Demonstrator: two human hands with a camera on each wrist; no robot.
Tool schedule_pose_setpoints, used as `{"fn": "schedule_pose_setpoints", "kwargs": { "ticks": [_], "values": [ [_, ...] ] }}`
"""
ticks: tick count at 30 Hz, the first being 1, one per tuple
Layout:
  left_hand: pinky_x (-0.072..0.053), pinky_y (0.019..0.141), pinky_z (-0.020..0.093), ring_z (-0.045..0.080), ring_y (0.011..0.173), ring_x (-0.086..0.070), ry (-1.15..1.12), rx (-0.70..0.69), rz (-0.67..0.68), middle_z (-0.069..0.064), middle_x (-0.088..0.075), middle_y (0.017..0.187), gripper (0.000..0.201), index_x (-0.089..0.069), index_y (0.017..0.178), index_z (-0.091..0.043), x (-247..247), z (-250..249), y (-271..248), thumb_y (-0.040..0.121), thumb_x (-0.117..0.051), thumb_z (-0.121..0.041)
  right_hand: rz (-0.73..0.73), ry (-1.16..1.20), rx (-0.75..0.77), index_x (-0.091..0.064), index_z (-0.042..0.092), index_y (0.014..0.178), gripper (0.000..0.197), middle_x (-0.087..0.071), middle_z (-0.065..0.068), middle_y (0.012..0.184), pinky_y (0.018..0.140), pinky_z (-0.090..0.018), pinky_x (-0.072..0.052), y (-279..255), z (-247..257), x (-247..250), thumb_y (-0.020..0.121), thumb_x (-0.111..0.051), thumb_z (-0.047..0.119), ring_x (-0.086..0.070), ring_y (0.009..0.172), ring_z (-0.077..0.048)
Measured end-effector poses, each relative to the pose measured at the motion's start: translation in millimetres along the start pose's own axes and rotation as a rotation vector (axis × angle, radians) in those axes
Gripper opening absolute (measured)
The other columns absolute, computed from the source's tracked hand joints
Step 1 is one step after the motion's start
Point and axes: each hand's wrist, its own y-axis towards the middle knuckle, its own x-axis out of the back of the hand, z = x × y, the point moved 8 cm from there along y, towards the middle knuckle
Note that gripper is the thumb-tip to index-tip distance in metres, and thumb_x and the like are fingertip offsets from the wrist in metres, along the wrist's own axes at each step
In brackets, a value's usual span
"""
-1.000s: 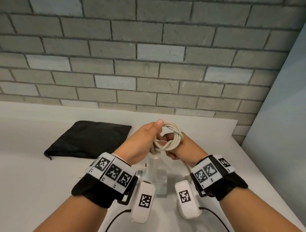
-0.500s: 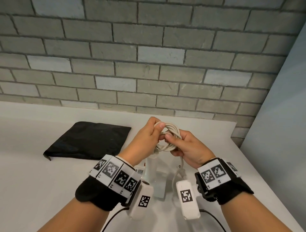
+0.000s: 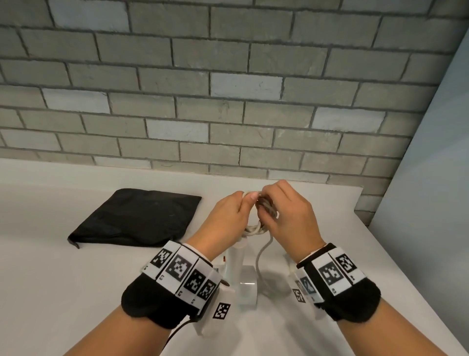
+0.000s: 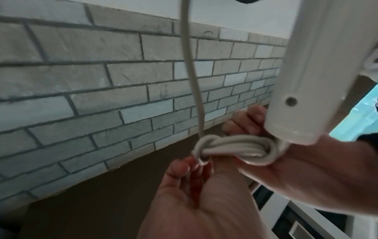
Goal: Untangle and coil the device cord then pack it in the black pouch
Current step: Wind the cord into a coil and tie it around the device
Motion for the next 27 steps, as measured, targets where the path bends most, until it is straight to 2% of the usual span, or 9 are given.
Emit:
{"fn": "schedule_pose_setpoints", "kwargs": {
  "ticks": [3, 5, 7, 10, 14, 16, 20, 24, 27],
  "values": [
    [-0.042, 0.054, 0.019, 0.007, 0.055, -0.048, -0.033, -0.005, 0.012, -0.002, -0.052, 0.071, 0.039, -0.055, 0.098, -0.012, -1.2, -1.3, 0.8, 0.096, -0.029, -0.041, 0.042, -0.152, 0.002, -0.058, 0.010, 0.078, 0.006, -0.056, -0.004, 0.070, 0.046, -0.021, -0.037, 1.6, 7.4, -1.1, 0.074, -0.060, 0.014, -0.050, 0.053, -0.017],
    [-0.038, 0.043, 0.012, 0.006, 0.049, -0.048, -0.062, -0.019, 0.029, -0.003, -0.051, 0.067, 0.034, -0.052, 0.082, -0.017, -3.2, -4.0, -0.6, 0.097, -0.029, -0.038, 0.100, -0.201, -0.026, -0.052, 0.011, 0.079, 0.021, -0.055, -0.004, 0.070, 0.040, -0.023, -0.033, 4.9, 5.3, -4.4, 0.067, -0.070, 0.012, -0.044, 0.049, -0.015],
    [-0.038, 0.042, 0.014, 0.008, 0.048, -0.048, -0.074, -0.027, 0.033, -0.002, -0.050, 0.067, 0.035, -0.046, 0.070, -0.023, -4.7, -5.9, -2.4, 0.097, -0.029, -0.038, 0.133, -0.201, -0.038, -0.048, 0.010, 0.077, 0.036, -0.055, -0.005, 0.068, 0.038, -0.022, -0.027, 9.1, 5.4, -5.9, 0.057, -0.077, 0.006, -0.035, 0.045, -0.013],
    [-0.037, 0.042, 0.017, 0.010, 0.045, -0.047, -0.097, 0.000, 0.005, -0.003, -0.045, 0.061, 0.038, -0.042, 0.064, -0.024, -3.8, -5.3, -2.7, 0.097, -0.029, -0.039, 0.219, -0.278, -0.068, -0.051, 0.007, 0.076, 0.039, -0.057, -0.008, 0.066, 0.038, -0.022, -0.025, 12.1, 8.9, -11.3, 0.049, -0.078, -0.002, -0.046, 0.038, -0.020],
    [-0.038, 0.051, 0.024, 0.011, 0.051, -0.045, -0.092, -0.012, -0.025, -0.003, -0.045, 0.061, 0.039, -0.041, 0.062, -0.023, -2.4, -4.1, -0.5, 0.097, -0.029, -0.038, 0.488, -0.321, -0.137, -0.047, 0.007, 0.105, 0.024, -0.054, -0.009, 0.102, 0.059, -0.028, -0.033, 16.6, 13.2, -16.2, 0.082, -0.054, 0.005, -0.060, 0.080, -0.028],
    [-0.036, 0.053, 0.025, 0.010, 0.054, -0.042, -0.076, -0.030, -0.036, -0.003, -0.044, 0.061, 0.039, -0.041, 0.062, -0.023, -1.3, -4.7, 0.1, 0.097, -0.030, -0.036, 0.546, -0.252, -0.173, -0.046, 0.007, 0.108, 0.023, -0.053, -0.011, 0.109, 0.064, -0.028, -0.034, 18.2, 11.3, -14.2, 0.085, -0.048, 0.006, -0.058, 0.088, -0.028],
    [-0.034, 0.053, 0.021, 0.006, 0.056, -0.043, -0.045, -0.076, -0.040, -0.006, -0.045, 0.062, 0.036, -0.042, 0.064, -0.025, -2.0, -7.8, -1.1, 0.097, -0.030, -0.037, 0.481, -0.056, -0.244, -0.045, 0.012, 0.085, 0.008, -0.051, -0.008, 0.089, 0.065, -0.025, -0.033, 16.1, 7.7, -4.7, 0.084, -0.049, 0.005, -0.050, 0.079, -0.024],
    [-0.033, 0.055, 0.016, 0.004, 0.059, -0.043, -0.004, -0.142, -0.091, -0.009, -0.044, 0.063, 0.034, -0.040, 0.065, -0.029, 1.6, -11.5, -1.5, 0.097, -0.030, -0.036, 0.324, -0.004, -0.240, -0.054, 0.008, 0.071, 0.014, -0.047, -0.003, 0.077, 0.061, -0.020, -0.030, 5.3, 1.5, 2.3, 0.084, -0.056, 0.011, -0.042, 0.074, -0.018],
    [-0.035, 0.053, 0.011, 0.004, 0.059, -0.042, 0.033, -0.164, -0.132, -0.010, -0.043, 0.063, 0.033, -0.041, 0.067, -0.024, 4.2, -10.5, 0.6, 0.097, -0.032, -0.035, 0.343, 0.088, -0.309, -0.060, 0.007, 0.068, 0.022, -0.047, 0.000, 0.070, 0.061, -0.014, -0.032, -0.8, -5.7, -1.5, 0.084, -0.061, 0.021, -0.040, 0.071, -0.016]
  ]
}}
